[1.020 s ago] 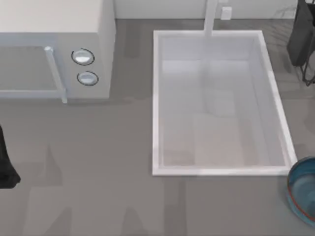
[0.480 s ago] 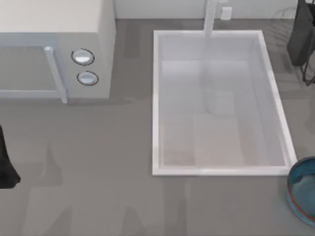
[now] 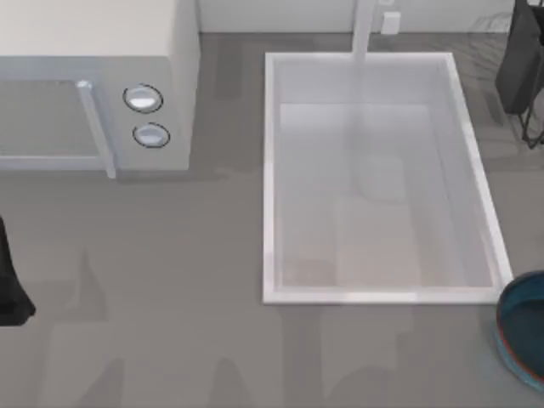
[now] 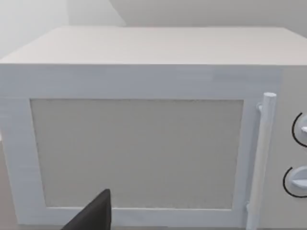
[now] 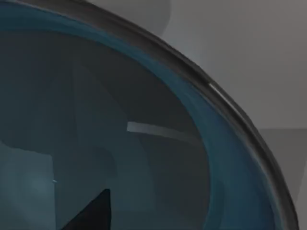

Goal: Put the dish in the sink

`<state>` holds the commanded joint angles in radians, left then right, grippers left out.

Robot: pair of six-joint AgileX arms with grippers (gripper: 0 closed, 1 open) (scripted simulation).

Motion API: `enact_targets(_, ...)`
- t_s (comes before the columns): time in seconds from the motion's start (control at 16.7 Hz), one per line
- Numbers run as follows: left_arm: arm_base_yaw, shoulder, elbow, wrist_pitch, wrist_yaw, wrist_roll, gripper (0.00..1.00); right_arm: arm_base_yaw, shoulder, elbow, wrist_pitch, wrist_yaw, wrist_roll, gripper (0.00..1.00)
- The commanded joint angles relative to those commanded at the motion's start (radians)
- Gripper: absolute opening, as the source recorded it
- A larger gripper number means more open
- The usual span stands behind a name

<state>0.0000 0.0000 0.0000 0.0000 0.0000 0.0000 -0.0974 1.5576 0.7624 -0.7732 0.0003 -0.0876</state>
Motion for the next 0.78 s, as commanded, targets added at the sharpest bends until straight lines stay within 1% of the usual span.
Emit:
enact_targets(0.3, 0.000, 0.000, 0.000, 0.000, 0.000, 0.000, 1.00, 0.000, 0.004, -0.008, 0.010, 0.000, 0.000, 1.00)
enact_targets(0.78, 0.000, 0.000, 0.000, 0.000, 0.000, 0.000, 1.00, 0.000, 0.004, -0.008, 0.010, 0.000, 0.000, 0.40)
